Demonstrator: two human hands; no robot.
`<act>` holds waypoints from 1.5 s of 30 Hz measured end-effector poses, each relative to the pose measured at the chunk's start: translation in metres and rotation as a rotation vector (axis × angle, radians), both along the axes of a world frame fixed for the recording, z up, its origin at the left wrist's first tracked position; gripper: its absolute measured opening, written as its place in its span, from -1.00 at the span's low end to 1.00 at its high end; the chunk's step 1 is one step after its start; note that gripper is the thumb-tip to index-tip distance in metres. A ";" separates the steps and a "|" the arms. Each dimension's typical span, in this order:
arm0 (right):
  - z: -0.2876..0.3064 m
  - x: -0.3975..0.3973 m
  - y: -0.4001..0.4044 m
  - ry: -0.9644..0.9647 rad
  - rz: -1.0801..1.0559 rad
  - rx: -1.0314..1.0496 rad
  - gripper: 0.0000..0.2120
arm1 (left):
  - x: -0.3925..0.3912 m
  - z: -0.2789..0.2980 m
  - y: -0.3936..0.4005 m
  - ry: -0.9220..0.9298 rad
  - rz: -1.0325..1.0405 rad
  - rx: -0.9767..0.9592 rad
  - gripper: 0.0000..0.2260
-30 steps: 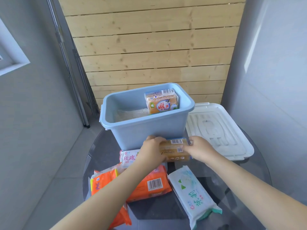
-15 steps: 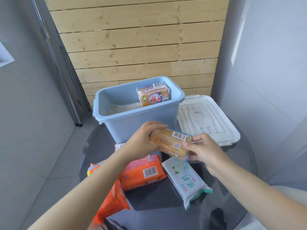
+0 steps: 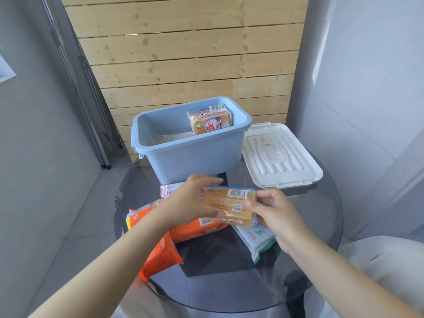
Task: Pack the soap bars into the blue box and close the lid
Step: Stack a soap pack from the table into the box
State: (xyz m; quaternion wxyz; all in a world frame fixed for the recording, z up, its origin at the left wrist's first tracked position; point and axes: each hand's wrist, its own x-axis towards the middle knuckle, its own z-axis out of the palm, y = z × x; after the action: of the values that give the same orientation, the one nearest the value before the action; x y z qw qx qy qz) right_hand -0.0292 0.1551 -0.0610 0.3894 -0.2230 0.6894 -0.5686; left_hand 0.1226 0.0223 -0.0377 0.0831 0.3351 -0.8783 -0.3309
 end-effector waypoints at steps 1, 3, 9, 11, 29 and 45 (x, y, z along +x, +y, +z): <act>-0.001 0.003 -0.004 0.031 0.041 0.018 -0.79 | 0.006 0.000 0.001 -0.019 0.049 -0.010 -0.31; -0.002 0.007 -0.014 0.105 0.129 0.040 -0.79 | 0.017 -0.001 0.002 -0.042 0.143 -0.027 -0.32; 0.005 0.013 -0.048 0.395 0.422 0.165 -0.76 | 0.042 0.007 -0.001 -0.221 0.231 -0.056 -0.44; 0.007 0.014 -0.058 0.495 0.503 0.219 -0.76 | 0.047 0.008 -0.004 -0.410 0.206 -0.182 -0.43; 0.021 0.015 -0.105 0.150 0.674 0.437 -0.80 | 0.060 -0.001 -0.020 -0.516 0.108 0.121 -0.08; 0.031 0.022 -0.104 -0.063 0.881 0.391 -0.86 | 0.067 -0.011 -0.022 -0.395 0.100 0.115 -0.26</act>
State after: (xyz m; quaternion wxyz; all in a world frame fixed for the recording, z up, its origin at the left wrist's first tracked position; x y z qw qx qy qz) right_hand -0.0074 0.0515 -0.0305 0.6485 -0.3994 0.6111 -0.2158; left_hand 0.1901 0.0001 -0.0489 -0.0939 0.4410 -0.8393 -0.3039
